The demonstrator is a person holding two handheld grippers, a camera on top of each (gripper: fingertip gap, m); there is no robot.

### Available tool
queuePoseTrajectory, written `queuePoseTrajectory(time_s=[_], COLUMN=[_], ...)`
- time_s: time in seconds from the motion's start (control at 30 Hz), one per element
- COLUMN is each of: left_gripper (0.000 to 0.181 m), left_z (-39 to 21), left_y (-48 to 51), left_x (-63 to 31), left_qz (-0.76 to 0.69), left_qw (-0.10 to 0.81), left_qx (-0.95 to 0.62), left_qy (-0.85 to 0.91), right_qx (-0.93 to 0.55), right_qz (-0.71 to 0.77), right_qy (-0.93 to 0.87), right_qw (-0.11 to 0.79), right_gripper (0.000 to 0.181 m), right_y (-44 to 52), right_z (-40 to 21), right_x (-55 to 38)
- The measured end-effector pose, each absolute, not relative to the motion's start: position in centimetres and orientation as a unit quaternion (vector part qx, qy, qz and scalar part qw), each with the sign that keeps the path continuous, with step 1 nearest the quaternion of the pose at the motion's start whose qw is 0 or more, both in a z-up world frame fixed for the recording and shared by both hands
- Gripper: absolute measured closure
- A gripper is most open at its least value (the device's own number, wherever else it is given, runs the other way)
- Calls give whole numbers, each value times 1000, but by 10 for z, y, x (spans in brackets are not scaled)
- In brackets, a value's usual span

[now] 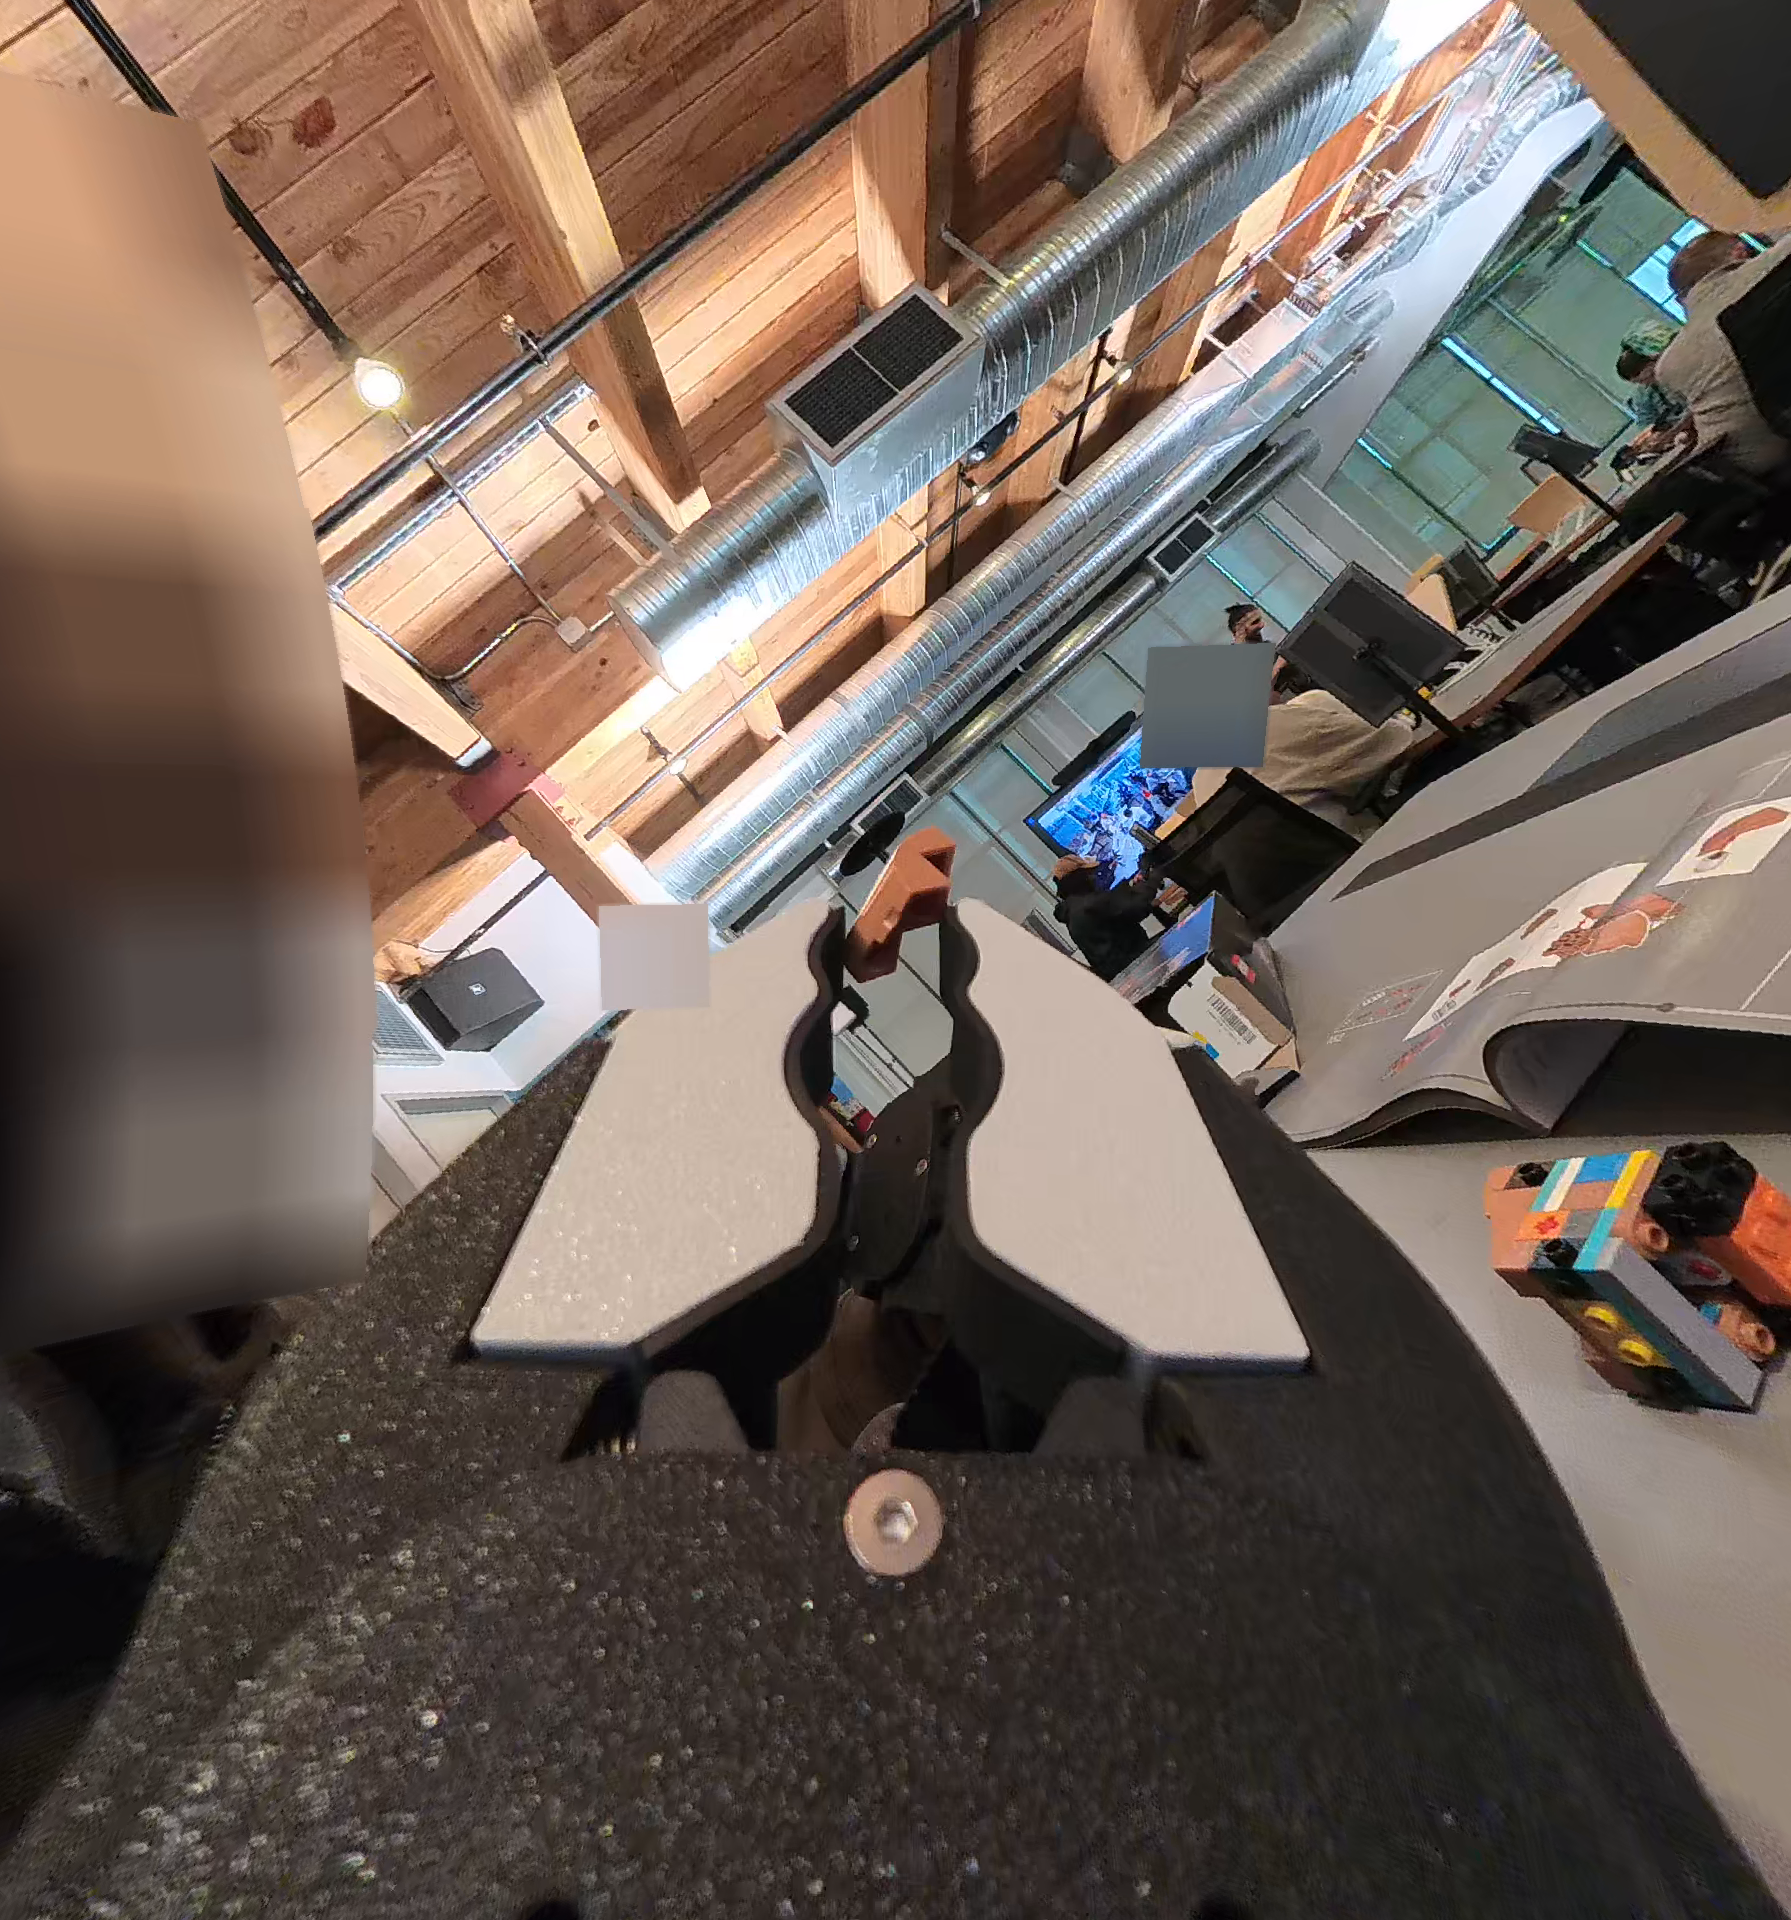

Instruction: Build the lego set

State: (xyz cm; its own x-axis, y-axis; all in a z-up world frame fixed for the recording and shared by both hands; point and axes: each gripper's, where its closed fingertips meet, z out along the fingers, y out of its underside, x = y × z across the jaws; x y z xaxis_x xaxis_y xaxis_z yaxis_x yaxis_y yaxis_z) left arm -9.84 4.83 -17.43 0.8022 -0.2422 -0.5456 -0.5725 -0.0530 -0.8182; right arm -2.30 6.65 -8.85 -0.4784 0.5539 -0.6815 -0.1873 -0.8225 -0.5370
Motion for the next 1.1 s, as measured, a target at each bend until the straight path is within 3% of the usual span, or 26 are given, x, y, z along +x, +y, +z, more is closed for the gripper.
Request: queuePoseTrajectory(time_s=[0.27, 0.4, 0.47, 0.6, 0.7, 0.97, 1.1], left_gripper=[153, 153, 153, 153, 153, 154, 154], left_z=[-177, -173, -172, -176, -179, -180, -181], left_y=[49, 47, 47, 49, 50, 51, 50], left_x=[-101, -102, -100, -97, -102, -114, -111], left_qz=[145, 146, 144, 148, 153, 162, 163], left_qw=[618, 623, 624, 617, 613, 609, 607], left_qx=[-717, -714, -712, -714, -719, -726, -724], left_qy=[290, 286, 288, 296, 292, 277, 285], right_qx=[-474, -561, -598, -614, -601, -587, -585], right_qz=[795, 553, 388, 135, 36, 3, -1], right_qy=[-266, -464, -552, -714, -768, -800, -802], right_qw=[269, 405, 432, 306, 218, 124, 116], right_gripper=[164, 164, 164, 164, 164, 162, 146], right_y=[83, 150, 200, 263, 284, 292, 302], right_z=[-74, -81, -97, -165, -209, -248, -242], right_x=[-8, 24, 48, 88, 99, 92, 92])
